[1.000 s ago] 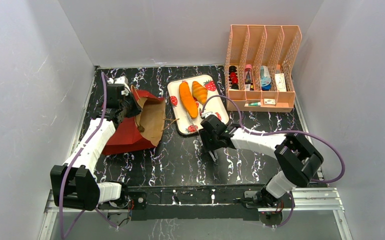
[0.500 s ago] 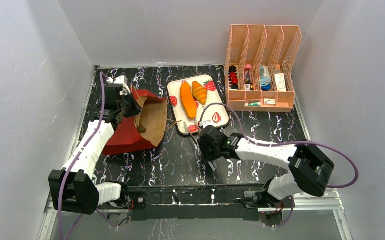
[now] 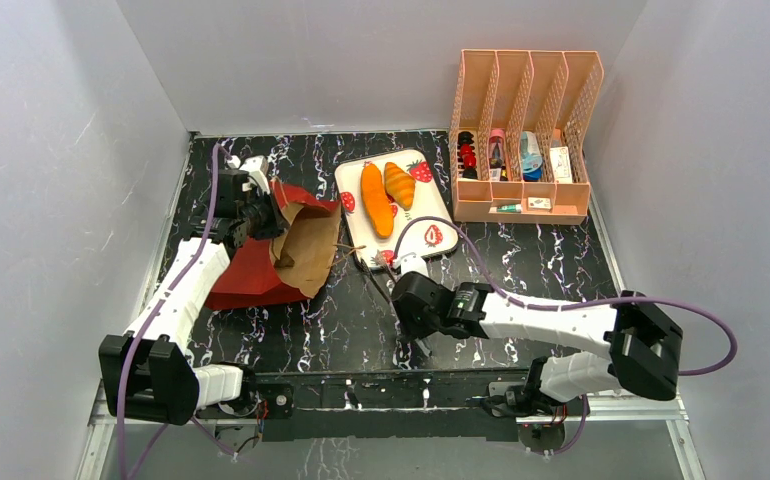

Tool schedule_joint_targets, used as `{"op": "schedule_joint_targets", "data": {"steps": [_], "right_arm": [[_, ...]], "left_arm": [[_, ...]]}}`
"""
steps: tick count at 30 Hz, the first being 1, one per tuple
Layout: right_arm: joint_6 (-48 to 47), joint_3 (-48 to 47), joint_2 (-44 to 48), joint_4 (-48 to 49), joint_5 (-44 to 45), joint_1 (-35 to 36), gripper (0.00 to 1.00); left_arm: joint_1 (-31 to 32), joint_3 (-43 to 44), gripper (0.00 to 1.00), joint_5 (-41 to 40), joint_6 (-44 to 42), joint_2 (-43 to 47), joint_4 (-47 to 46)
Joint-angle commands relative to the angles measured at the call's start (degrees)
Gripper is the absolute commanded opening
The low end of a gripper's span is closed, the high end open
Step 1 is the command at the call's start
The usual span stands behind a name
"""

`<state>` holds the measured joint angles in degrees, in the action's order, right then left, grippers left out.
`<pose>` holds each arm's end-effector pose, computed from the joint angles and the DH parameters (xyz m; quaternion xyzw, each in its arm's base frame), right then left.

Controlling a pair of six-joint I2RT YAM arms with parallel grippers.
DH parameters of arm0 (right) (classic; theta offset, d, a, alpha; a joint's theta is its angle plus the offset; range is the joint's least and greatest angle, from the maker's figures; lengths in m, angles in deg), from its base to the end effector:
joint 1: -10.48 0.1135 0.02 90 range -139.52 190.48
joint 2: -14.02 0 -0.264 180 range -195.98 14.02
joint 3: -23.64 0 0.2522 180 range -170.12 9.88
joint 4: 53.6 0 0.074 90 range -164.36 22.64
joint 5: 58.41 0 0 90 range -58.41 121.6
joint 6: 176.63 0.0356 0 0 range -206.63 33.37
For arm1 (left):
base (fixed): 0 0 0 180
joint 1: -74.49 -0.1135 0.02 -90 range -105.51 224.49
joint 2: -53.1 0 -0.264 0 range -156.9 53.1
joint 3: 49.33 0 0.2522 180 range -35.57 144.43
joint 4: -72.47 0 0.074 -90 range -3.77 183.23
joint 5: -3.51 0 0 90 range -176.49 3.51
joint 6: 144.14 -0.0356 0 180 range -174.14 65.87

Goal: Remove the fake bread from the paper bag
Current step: Pick up the clamp from the container, then take out the fake bread from the paper bag.

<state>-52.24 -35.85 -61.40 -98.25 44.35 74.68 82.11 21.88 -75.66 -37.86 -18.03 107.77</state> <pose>0.1157 0.2212 0.2051 -0.2200 0.9361 0.1212 0.2461 0.2725 -0.0432 0.3008 -0.0234 0.8847 -0.1768 0.4307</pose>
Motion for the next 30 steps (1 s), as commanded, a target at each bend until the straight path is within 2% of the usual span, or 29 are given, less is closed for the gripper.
{"op": "schedule_joint_targets", "data": {"steps": [1,19,24,30], "right_arm": [[1.3,-5.0,3.9,-2.1,4.3,1.9,0.26],[-2.0,-19.5,5.8,-12.5,7.8,5.8,0.23],[-4.5,-23.0,3.5,-11.5,7.2,6.0,0.23],[-6.5,-23.8,-1.6,-5.3,4.8,6.0,0.23]], "left_arm": [[0.0,2.1,0.00,3.0,-2.9,-0.1,2.0],[0.0,2.5,0.00,5.5,-6.8,0.4,3.1],[0.1,2.3,0.00,7.7,-6.8,0.3,2.5],[0.0,2.7,0.00,12.4,-6.9,0.6,2.1]]}}
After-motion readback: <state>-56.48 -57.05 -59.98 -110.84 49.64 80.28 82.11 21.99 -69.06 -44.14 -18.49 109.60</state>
